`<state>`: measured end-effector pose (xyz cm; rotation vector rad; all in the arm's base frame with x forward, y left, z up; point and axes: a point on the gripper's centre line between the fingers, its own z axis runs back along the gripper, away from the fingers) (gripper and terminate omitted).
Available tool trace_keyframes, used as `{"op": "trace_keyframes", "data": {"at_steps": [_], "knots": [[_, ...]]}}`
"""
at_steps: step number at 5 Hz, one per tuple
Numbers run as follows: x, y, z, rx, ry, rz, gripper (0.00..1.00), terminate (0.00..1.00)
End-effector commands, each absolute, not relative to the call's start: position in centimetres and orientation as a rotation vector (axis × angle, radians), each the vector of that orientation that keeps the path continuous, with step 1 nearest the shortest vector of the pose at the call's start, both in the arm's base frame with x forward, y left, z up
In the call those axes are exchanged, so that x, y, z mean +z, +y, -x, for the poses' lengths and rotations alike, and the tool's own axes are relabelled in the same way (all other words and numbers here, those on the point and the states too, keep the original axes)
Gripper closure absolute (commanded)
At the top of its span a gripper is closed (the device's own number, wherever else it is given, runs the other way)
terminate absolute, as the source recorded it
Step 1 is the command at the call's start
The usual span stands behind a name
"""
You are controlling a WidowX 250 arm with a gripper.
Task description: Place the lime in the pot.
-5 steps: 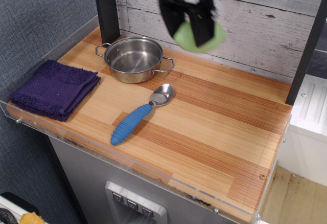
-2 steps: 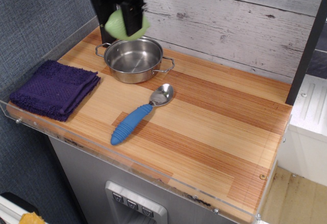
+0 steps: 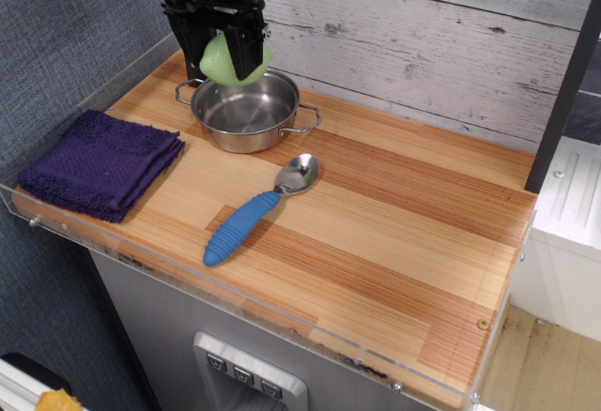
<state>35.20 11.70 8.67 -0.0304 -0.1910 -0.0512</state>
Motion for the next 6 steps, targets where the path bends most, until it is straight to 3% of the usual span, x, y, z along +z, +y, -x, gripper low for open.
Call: {"op": "trace_keyframes", "data": {"at_steps": [1,2,3,5,6], "knots": [[8.1,10.5,-35.5,-0.021,-0.218,0.053,1.00,0.00],[7.4,10.6,-35.4,-0.002,-0.192,0.060,1.00,0.00],[7.1,10.5,-35.2,0.006,-0.169,0.072,0.00,0.00],[8.7,10.3,-34.2,0.016,-0.176,0.096,0.00,0.00],[13.6,9.4,-31.5,-0.001,-0.238,0.075,0.00,0.00]]}}
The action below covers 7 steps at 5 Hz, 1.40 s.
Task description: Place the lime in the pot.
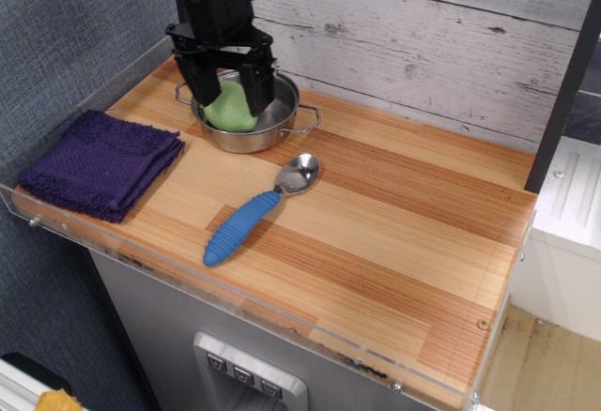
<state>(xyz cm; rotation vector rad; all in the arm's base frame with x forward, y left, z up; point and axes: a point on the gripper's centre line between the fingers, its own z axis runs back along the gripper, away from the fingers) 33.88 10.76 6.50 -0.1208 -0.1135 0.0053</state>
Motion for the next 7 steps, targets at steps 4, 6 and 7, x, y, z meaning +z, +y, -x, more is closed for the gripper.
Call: {"op": "trace_keyframes", "data": {"at_steps": [4,6,7], "knots": [[24.0,4.3,-25.1,-0.037,-0.193,0.088,0.00,0.00],[17.0,5.0,-27.6,-0.019,-0.117,0.047,0.00,0.00],[15.1,4.7,-27.8,-0.011,-0.126,0.042,0.00,0.00]]}}
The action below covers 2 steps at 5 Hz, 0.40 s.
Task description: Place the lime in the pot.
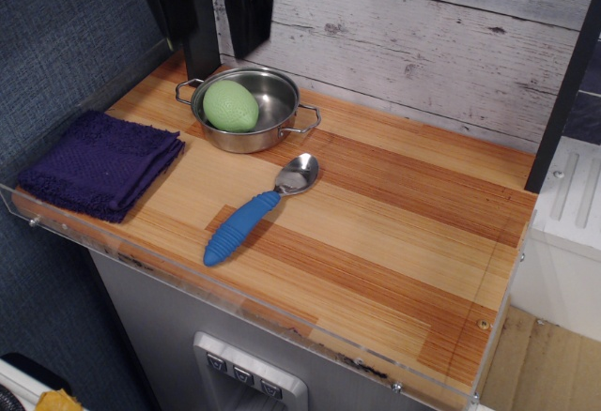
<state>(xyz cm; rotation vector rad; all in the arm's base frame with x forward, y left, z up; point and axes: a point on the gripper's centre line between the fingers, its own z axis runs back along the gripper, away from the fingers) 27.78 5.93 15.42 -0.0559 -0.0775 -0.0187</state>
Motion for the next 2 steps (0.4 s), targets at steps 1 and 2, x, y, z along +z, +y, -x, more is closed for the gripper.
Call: {"op": "trace_keyframes", "data": {"at_steps": [1,2], "knots": [[14.67,4.36,-27.88,-0.015,-0.130,0.039,0.00,0.00],[14.96,4.22,-27.96,-0.073,-0.129,0.042,0.00,0.00]]}}
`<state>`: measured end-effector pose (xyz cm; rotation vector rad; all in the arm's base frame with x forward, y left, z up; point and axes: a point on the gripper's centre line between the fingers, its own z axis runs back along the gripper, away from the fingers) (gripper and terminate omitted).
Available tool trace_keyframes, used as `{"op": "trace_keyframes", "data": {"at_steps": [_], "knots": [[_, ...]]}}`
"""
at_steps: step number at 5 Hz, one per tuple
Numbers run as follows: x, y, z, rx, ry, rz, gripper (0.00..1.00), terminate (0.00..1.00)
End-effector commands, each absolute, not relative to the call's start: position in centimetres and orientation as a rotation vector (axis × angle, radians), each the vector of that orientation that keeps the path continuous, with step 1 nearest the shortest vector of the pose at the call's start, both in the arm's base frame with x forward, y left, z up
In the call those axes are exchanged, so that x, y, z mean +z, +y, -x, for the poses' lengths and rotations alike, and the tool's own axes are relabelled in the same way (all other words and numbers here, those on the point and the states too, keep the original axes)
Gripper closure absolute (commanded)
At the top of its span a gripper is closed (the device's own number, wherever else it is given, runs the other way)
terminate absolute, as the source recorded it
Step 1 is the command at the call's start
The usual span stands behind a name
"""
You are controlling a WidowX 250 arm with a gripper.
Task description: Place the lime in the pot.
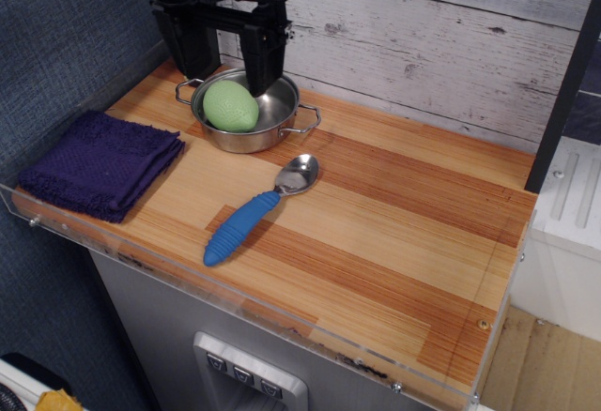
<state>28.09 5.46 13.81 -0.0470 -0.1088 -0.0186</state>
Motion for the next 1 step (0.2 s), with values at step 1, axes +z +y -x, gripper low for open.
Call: {"op": "trace_keyframes", "data": {"at_steps": [1], "knots": [[14.96,4.22,-27.96,-0.073,-0.129,0.042,0.00,1.00]]}}
